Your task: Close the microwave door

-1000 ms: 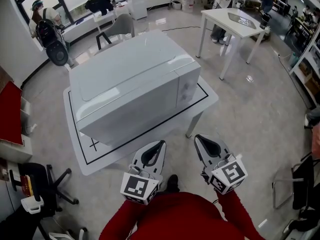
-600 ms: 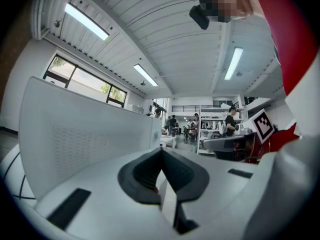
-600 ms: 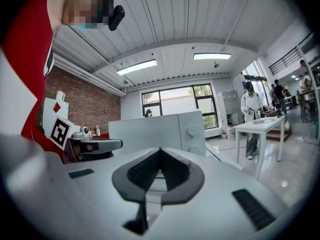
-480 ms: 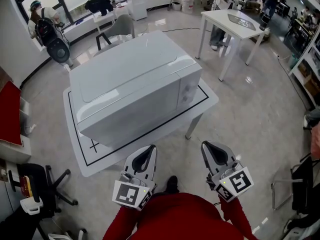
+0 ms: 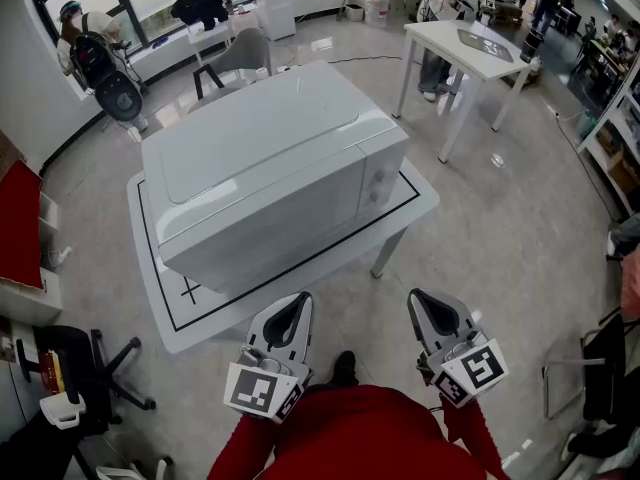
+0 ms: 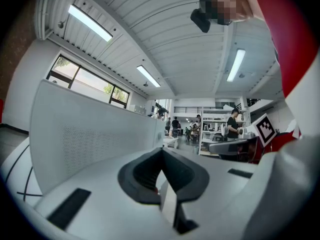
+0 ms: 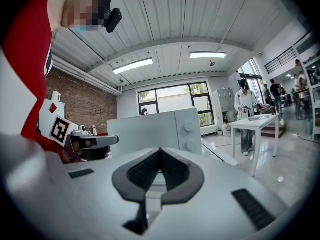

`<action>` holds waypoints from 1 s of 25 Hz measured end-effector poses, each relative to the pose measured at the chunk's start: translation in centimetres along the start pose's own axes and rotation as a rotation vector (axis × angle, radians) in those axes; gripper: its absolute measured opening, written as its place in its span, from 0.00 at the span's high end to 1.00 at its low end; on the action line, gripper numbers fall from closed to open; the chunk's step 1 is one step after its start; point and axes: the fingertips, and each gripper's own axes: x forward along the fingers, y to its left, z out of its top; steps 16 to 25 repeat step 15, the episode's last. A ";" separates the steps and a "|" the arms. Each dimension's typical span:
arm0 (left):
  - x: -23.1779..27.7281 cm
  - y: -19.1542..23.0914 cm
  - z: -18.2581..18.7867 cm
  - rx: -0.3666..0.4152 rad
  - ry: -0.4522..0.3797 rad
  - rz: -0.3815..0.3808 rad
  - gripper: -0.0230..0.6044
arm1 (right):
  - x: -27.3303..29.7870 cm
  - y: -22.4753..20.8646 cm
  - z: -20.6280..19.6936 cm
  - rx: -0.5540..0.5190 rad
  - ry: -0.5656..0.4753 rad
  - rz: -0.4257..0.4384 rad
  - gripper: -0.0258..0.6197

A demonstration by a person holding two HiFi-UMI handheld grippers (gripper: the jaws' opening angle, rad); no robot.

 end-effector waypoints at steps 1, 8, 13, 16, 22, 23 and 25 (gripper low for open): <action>0.0 0.0 -0.1 -0.003 0.000 -0.001 0.95 | 0.0 0.0 -0.1 -0.001 0.002 0.000 0.94; -0.2 -0.2 -0.4 -0.012 0.004 -0.007 0.95 | 0.0 0.3 -0.2 -0.008 0.010 0.002 0.94; -0.3 -0.1 -0.6 -0.011 0.007 -0.003 0.95 | 0.3 0.3 -0.3 -0.008 0.005 0.011 0.94; -0.2 0.0 -0.6 -0.011 0.005 0.000 0.95 | 0.4 0.3 -0.3 -0.009 0.002 0.017 0.94; -0.2 0.0 -0.6 -0.011 0.005 0.000 0.95 | 0.4 0.3 -0.3 -0.009 0.002 0.017 0.94; -0.2 0.0 -0.6 -0.011 0.005 0.000 0.95 | 0.4 0.3 -0.3 -0.009 0.002 0.017 0.94; -0.2 0.0 -0.6 -0.011 0.005 0.000 0.95 | 0.4 0.3 -0.3 -0.009 0.002 0.017 0.94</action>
